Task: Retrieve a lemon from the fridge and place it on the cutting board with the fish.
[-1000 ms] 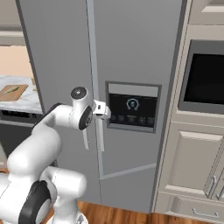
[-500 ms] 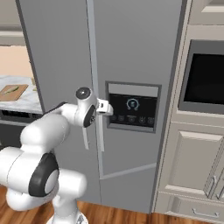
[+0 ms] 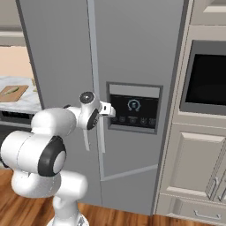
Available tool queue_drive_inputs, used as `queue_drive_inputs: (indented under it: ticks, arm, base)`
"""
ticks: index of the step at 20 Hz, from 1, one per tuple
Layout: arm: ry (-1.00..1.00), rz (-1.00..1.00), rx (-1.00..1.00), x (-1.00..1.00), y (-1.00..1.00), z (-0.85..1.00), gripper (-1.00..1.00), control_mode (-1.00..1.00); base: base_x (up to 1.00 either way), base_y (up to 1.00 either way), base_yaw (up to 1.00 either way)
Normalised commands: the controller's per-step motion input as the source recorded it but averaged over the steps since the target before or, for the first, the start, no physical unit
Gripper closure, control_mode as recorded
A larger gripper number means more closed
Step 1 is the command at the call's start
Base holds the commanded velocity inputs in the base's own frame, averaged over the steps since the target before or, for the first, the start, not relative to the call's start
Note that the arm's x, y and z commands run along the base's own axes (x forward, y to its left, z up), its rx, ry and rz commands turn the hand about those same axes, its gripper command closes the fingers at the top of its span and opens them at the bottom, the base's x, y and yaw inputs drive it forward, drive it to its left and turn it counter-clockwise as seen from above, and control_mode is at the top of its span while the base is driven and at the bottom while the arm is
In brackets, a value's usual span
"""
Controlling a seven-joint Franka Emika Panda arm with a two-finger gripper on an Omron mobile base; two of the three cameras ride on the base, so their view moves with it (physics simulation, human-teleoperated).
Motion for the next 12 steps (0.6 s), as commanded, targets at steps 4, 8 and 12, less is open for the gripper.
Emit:
queue_drive_inputs:
  ticks: [4,8,12]
  arm:
    - [-0.02,0.00,0.00,0.36,0.00,-0.21,-1.00,-1.00]
    - [-0.03,0.00,0.00,0.36,0.00,-0.26,-1.00,-1.00]
    - [-0.05,0.00,0.02,0.27,0.00,-0.09,-1.00,-1.00]
  base:
    - [0.00,0.00,0.00]
    - [0.00,0.00,0.00]
    - [0.00,0.00,0.00]
